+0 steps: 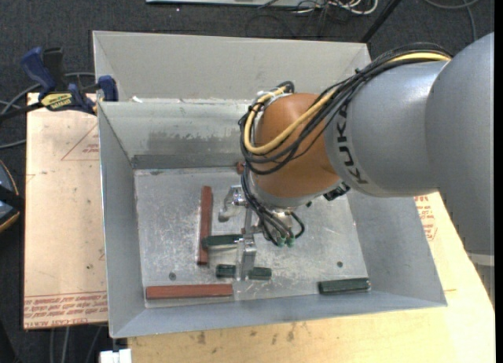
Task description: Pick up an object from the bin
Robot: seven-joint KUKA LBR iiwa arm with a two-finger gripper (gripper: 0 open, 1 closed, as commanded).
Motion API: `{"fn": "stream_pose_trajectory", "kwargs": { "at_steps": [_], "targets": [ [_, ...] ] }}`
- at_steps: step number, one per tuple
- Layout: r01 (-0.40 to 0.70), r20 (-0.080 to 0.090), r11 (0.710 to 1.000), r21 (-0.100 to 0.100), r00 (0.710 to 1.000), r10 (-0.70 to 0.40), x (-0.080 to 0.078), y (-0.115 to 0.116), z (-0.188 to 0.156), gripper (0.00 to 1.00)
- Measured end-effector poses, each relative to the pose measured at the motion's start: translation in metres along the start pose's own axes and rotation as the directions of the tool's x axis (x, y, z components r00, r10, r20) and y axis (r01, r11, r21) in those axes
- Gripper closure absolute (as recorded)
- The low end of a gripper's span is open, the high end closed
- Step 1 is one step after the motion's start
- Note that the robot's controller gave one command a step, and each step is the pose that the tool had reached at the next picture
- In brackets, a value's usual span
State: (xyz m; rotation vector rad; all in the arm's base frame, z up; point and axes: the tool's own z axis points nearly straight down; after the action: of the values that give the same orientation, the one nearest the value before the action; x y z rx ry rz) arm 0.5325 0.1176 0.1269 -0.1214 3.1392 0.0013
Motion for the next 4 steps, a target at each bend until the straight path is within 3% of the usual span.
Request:
{"fn": "stream_pose_trajectory", "kwargs": {
  "at_steps": [1, 2, 3, 4],
  "targets": [
    [-0.160, -0.001, 0.987, 0.000, 0.987, 0.160, 0.023, 0.009, -0.002, 0.00],
    [-0.065, 0.003, 0.998, -0.002, 0.998, 0.065, 0.001, 0.009, 0.049, 0.00],
    [-0.325, 0.010, 0.946, -0.003, 0.946, 0.325, 0.019, 0.010, 0.050, 1.00],
    [-0.326, 0.010, 0.945, -0.003, 0.945, 0.326, 0.019, 0.010, 0.050, 1.00]
  ]
}}
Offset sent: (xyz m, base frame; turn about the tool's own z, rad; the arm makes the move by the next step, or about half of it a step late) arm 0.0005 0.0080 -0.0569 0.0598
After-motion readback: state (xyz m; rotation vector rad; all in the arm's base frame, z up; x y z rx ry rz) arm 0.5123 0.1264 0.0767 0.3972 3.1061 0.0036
